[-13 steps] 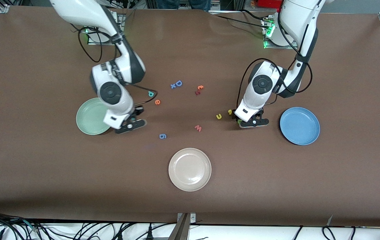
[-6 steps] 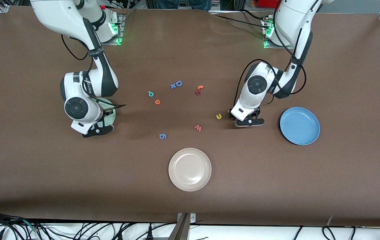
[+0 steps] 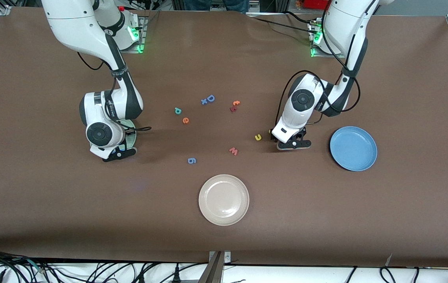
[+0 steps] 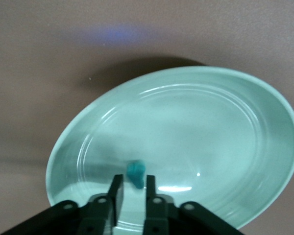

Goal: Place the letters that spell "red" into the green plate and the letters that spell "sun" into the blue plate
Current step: 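Put the green u on the blue plate while the right gripper grasps 'e'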

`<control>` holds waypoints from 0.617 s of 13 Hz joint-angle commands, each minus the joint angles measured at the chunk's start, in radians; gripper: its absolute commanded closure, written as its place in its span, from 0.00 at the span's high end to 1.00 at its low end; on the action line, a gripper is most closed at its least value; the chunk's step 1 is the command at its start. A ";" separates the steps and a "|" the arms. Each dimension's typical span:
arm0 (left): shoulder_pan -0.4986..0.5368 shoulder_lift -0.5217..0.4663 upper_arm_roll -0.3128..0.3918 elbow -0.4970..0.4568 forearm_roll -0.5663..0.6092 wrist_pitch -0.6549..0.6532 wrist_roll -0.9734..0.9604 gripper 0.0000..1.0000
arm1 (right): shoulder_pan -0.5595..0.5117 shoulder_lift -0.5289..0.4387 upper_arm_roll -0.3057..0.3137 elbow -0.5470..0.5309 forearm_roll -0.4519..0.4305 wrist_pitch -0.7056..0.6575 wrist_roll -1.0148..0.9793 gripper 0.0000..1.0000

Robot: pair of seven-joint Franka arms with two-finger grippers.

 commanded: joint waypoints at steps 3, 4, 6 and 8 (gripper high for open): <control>-0.011 0.011 0.025 0.028 0.028 0.008 -0.017 0.75 | 0.012 -0.046 0.017 0.071 0.014 -0.110 0.071 0.83; -0.011 0.011 0.027 0.030 0.028 0.008 -0.017 0.75 | 0.021 -0.048 0.047 0.099 0.014 -0.161 0.150 0.83; -0.011 0.020 0.027 0.030 0.028 0.010 -0.017 0.75 | 0.027 -0.065 0.126 0.107 0.016 -0.171 0.292 0.83; -0.011 0.034 0.027 0.030 0.028 0.036 -0.017 0.75 | 0.029 -0.069 0.208 0.110 0.028 -0.157 0.452 0.83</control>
